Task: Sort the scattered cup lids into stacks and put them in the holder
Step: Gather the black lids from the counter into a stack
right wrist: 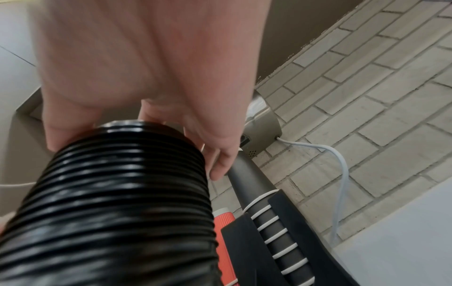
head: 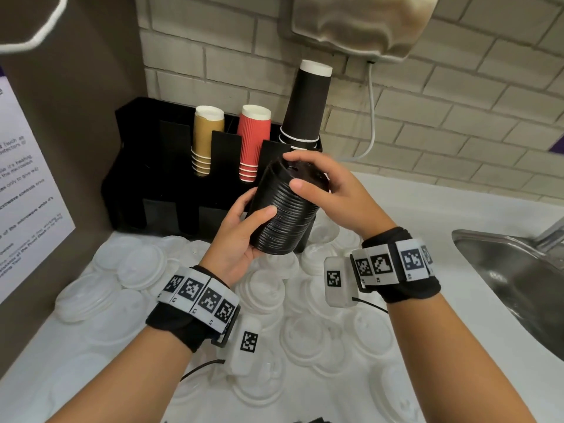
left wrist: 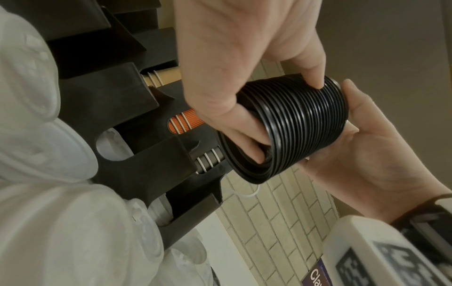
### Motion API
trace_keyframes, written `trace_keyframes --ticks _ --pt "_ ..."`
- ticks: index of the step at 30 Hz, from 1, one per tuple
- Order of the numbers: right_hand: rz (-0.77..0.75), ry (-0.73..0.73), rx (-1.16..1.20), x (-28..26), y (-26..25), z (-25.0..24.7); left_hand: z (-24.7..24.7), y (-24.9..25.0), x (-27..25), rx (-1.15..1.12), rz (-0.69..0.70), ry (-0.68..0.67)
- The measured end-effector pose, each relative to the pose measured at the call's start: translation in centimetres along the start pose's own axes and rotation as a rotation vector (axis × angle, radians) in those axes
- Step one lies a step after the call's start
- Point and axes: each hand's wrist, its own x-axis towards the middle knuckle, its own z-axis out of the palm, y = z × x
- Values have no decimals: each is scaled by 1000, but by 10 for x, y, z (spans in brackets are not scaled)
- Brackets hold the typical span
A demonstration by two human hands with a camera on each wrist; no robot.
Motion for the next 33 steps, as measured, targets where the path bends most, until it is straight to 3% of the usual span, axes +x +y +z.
trace_keyframes --ticks 10,13,15,18,20,22,24,28,30,33 --pt "-80 -37 -95 0 6 -3 1 -1 3 15 -8 -14" --pt "-61 -24 30 -1 15 -17 3 0 9 6 6 -9" --pt "96 181 220 2 29 -37 3 6 14 -17 34 -5" --pt "453 516 395 8 74 -76 1 20 22 -11 87 1" --pt "707 557 302 11 115 -96 -1 28 26 3 117 -5" --pt "947 411 117 19 155 -108 -2 34 30 19 139 -7" --pt "1070 139 -209 29 183 -109 -1 38 35 34 152 -16" --pt "1016 -307 -798 30 220 -104 3 43 43 67 154 -28" --pt "982 -406 -958 25 232 -105 3 43 46 77 147 -18" --pt "1052 -452 -986 29 241 -110 2 43 48 85 148 -24"
